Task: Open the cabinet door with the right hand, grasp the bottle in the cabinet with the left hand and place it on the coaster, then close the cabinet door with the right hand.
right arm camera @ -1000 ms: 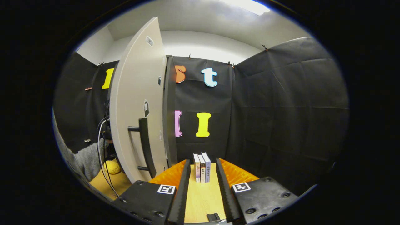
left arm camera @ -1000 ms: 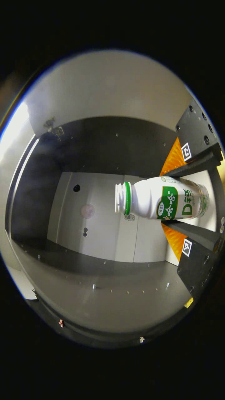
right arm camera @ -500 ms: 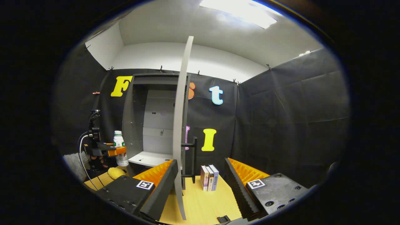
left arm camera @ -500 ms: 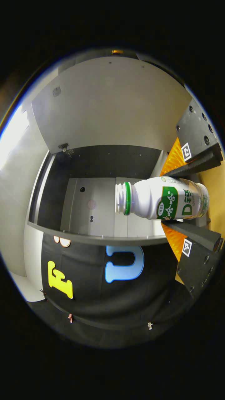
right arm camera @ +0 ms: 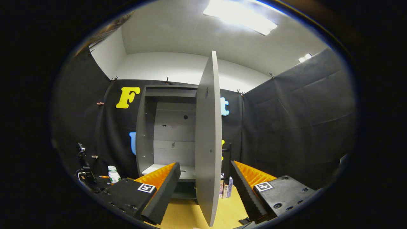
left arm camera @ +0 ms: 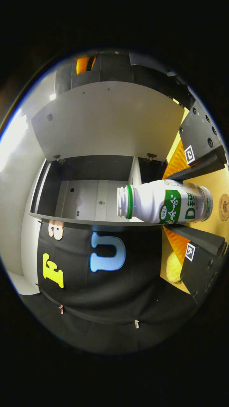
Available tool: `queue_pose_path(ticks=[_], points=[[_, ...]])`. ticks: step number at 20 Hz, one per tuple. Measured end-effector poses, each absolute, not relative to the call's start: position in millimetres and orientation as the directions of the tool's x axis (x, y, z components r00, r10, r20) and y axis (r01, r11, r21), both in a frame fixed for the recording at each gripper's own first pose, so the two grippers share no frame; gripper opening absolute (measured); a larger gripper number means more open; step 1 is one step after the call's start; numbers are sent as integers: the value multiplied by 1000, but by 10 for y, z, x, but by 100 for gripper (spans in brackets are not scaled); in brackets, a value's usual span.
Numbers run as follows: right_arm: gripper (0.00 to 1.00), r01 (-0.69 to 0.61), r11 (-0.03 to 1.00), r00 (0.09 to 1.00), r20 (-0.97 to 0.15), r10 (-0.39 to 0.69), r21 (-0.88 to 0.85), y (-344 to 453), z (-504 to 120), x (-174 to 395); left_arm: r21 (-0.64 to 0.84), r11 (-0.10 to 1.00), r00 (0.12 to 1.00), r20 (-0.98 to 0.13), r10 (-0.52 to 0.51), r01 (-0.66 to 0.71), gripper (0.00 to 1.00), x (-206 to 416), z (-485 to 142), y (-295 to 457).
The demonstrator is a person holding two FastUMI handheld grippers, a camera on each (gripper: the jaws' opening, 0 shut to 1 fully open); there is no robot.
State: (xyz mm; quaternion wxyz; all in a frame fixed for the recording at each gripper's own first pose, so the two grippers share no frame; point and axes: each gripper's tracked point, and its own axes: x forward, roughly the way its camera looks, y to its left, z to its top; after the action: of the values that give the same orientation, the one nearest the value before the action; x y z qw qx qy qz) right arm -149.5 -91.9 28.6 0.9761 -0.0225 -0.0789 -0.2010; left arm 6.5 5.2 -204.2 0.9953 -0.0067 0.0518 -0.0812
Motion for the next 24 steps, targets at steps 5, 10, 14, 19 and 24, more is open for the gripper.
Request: queue_pose_path(ticks=[5, 10, 14, 19, 24], points=[[97, 404, 914, 902, 179, -392, -38, -864, 64, -1406, -56, 987, 983, -94, -155, 151, 75, -53, -2697, 95], [98, 397, 908, 918, 88, -388, -137, -837, -495, -1259, -75, 989, 987, -83, -135, 129, 75, -65, -3353, 141], [97, 330, 934, 944, 29, -330, -135, -571, -741, -1206, -79, 989, 987, -90, -131, 124, 75, -103, -3715, 153], [98, 309, 946, 951, 2, -310, -97, -515, -830, -1147, -77, 989, 989, -76, -130, 124, 75, -70, -3809, 165], [97, 308, 949, 949, -53, -312, -71, -590, -1086, -1119, -71, 992, 989, -100, -112, 105, 76, -89, -4070, 153]])
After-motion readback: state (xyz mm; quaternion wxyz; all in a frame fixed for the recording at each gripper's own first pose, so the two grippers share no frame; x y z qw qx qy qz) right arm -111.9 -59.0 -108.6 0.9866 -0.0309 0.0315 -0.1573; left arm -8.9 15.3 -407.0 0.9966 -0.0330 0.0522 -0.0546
